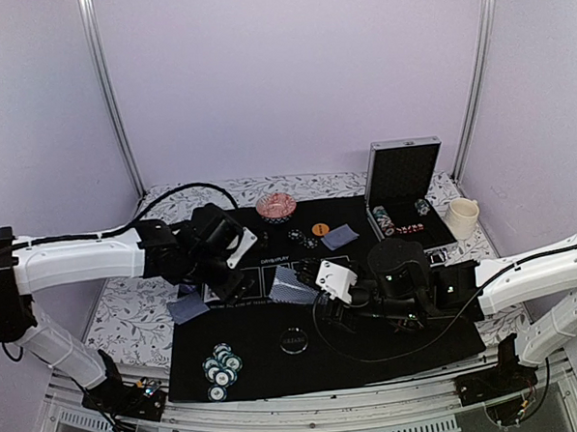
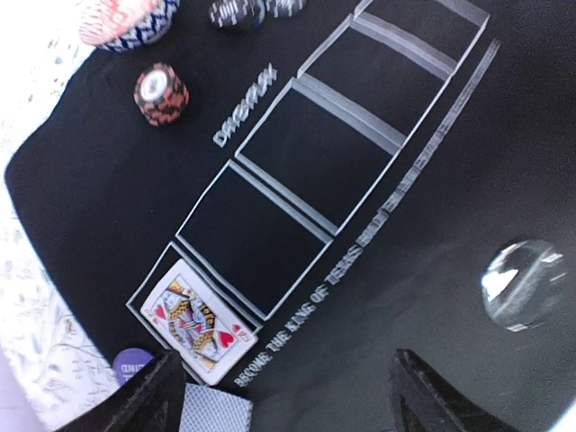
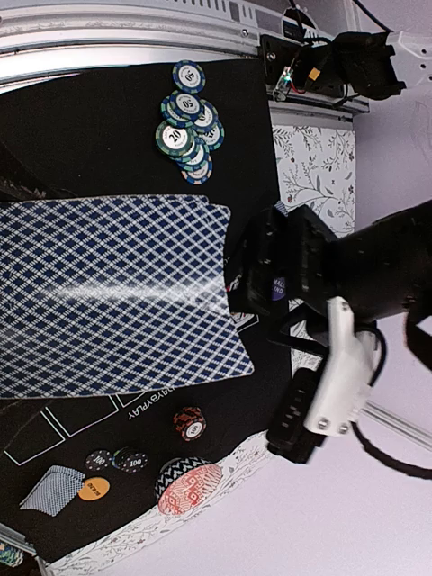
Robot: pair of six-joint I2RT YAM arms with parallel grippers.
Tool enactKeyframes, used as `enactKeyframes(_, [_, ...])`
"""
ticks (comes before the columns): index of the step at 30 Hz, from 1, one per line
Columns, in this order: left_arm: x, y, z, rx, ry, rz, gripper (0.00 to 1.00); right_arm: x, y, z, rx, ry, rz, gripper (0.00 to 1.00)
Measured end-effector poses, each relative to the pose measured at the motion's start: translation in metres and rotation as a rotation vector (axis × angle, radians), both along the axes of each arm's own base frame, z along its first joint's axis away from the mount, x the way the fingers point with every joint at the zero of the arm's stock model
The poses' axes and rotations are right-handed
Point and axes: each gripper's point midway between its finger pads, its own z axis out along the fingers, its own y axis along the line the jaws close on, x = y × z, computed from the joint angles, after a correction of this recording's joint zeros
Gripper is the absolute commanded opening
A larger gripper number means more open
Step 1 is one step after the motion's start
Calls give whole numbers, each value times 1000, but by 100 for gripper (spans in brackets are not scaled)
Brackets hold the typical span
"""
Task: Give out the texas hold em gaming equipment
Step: Flop the poker card into the community card area, then pick up the poker card from the face-down deck piles.
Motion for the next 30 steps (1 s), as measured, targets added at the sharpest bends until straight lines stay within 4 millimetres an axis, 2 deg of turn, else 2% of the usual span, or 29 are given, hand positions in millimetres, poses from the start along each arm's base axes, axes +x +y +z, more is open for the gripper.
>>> enactKeyframes(2, [-2, -7, 23, -123, 7, -11, 98, 0, 0, 0, 0, 0, 0, 49])
enactKeyframes(6, [-11, -19, 95, -475, -4, -72, 98, 0, 0, 0, -1, 0, 0, 49])
enactKeyframes(9, [-32, -19, 143, -727, -24, -157, 98, 0, 0, 0, -2, 0, 0, 49])
enactKeyframes(11, [-47, -24, 153, -824, 1, -221, 98, 0, 0, 0, -2, 0, 0, 49])
enactKeyframes(14, [-60, -35, 155, -895, 66, -290, 98, 0, 2, 1, -1, -3, 2, 49])
enactKeyframes(18, [-60, -52, 130, -894, 179, -300, 98, 1, 3, 2, -2, -6, 4, 49])
enactKeyframes(24, [-62, -70, 100, -846, 258, -302, 97, 2, 7, -3, -16, 0, 7, 49])
enactKeyframes(28, [-58, -79, 83, -805, 287, -289, 84, 1, 8, -8, -27, 4, 9, 49])
enactKeyframes(30, [-55, -84, 77, -783, 298, -286, 71, 1, 8, -9, -29, 4, 10, 49])
